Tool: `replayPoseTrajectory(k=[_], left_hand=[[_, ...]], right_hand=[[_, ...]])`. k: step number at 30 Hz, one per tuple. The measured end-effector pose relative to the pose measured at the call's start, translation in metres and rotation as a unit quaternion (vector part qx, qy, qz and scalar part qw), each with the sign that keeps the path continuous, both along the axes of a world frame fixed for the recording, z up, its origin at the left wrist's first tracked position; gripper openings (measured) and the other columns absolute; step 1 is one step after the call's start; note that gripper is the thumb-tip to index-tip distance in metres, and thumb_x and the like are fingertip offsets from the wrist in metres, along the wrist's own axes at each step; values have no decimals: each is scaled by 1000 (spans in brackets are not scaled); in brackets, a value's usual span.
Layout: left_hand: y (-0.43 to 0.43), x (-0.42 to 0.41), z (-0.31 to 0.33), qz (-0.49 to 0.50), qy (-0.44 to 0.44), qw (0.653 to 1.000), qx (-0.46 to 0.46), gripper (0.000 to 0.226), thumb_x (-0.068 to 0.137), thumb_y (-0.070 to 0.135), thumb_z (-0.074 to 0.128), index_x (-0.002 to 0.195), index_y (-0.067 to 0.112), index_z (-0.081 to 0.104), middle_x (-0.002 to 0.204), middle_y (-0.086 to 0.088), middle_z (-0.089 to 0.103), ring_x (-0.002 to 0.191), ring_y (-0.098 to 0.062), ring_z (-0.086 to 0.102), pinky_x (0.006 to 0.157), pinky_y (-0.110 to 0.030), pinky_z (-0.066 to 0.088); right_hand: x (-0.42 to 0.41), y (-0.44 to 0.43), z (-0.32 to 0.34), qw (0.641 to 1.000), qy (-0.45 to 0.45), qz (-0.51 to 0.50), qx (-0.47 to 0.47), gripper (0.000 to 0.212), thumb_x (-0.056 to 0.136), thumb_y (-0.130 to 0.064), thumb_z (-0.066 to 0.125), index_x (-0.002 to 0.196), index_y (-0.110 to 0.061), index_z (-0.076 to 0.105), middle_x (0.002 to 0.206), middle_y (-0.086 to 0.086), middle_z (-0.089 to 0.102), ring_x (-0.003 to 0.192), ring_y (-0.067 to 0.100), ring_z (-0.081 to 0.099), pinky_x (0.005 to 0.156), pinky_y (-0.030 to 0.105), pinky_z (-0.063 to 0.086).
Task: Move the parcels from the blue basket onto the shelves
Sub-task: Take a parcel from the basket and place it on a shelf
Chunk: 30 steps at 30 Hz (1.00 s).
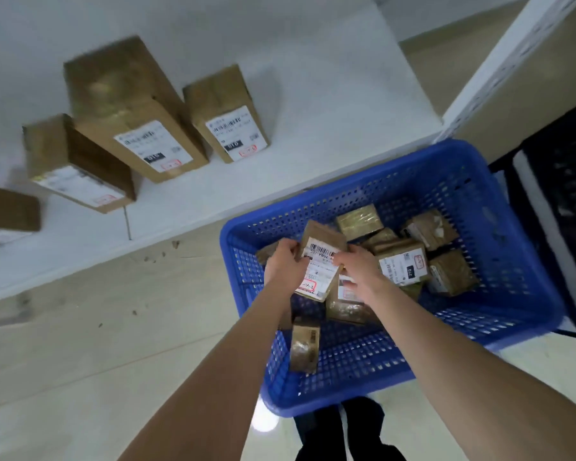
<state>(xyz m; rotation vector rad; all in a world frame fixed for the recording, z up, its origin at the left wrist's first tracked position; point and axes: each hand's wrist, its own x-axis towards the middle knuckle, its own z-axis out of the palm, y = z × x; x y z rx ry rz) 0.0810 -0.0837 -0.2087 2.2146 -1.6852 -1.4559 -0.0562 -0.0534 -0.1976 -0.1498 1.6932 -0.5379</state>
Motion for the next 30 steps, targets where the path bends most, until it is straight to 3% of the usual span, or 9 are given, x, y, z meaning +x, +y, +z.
replayPoseTrajectory(k=[2, 4, 7, 12, 16, 21, 24, 27, 30], left_hand=[[-7, 4, 57, -6, 22, 1000, -21, 34, 89, 22, 58, 122, 20, 51, 113, -1, 66, 101, -22, 62, 81, -33, 50], [-14, 7, 115, -20, 38, 998, -41, 33, 89, 23, 59, 122, 19, 54, 111, 0, 67, 101, -20, 63, 83, -35, 51], [-19, 9, 197, -4, 78, 996, -51, 35, 89, 22, 62, 123, 17, 56, 114, -2, 67, 100, -19, 64, 87, -38, 53], [-15, 11, 304, 5, 96, 991, -95, 35, 92, 26, 59, 126, 16, 55, 116, -2, 67, 103, -19, 63, 91, -34, 50], [-3, 12, 371, 47, 136, 981, -130, 35, 95, 24, 55, 129, 14, 54, 116, -5, 67, 98, -19, 65, 86, -33, 53], [23, 9, 444, 45, 180, 973, -139, 48, 93, 32, 57, 137, 17, 44, 117, -6, 66, 99, -23, 66, 88, -41, 54], [46, 6, 487, 64, 222, 965, -126, 60, 92, 43, 57, 142, 19, 35, 122, -6, 64, 101, -21, 64, 86, -35, 52], [68, 8, 520, 77, 227, 966, -96, 73, 88, 59, 51, 148, 26, 26, 130, -8, 60, 121, -30, 54, 103, -51, 41], [92, 9, 547, 70, 233, 965, -94, 66, 91, 60, 44, 147, 29, 28, 130, -8, 58, 122, -32, 52, 103, -56, 40]], right_hand=[[-2, -3, 57, 1000, 0, 14, -14, 23, 91, -9, 57, 114, -9, 56, 84, 1, 61, 79, 15, 55, 89, 38, 46], [-3, -5, 113, 999, -6, 26, -33, 23, 92, -12, 61, 114, -6, 57, 88, 4, 65, 80, 17, 58, 97, 43, 44], [-4, -9, 190, 998, -16, 12, -67, 21, 89, -14, 64, 109, -9, 58, 97, 9, 69, 98, 28, 63, 103, 51, 43], [-8, -7, 287, 988, -62, -30, -136, 49, 81, -27, 75, 125, -26, 53, 109, 10, 70, 102, 33, 64, 95, 58, 47], [-9, 6, 345, 978, -108, -30, -177, 54, 81, -24, 76, 126, -37, 48, 114, 11, 66, 105, 35, 61, 86, 60, 50], [-9, 27, 413, 967, -70, -18, -243, 59, 80, -34, 77, 131, -34, 49, 113, 10, 67, 105, 34, 62, 83, 49, 54], [-12, 42, 456, 958, -63, -28, -278, 59, 81, -36, 75, 133, -27, 49, 113, 7, 67, 101, 29, 63, 79, 42, 53], [-18, 57, 492, 950, -64, -19, -305, 57, 83, -36, 73, 132, -18, 51, 112, 7, 68, 97, 26, 63, 71, 38, 50], [-21, 73, 523, 946, -67, -9, -319, 53, 83, -37, 73, 127, -14, 53, 106, 6, 70, 92, 24, 65, 67, 36, 50]])
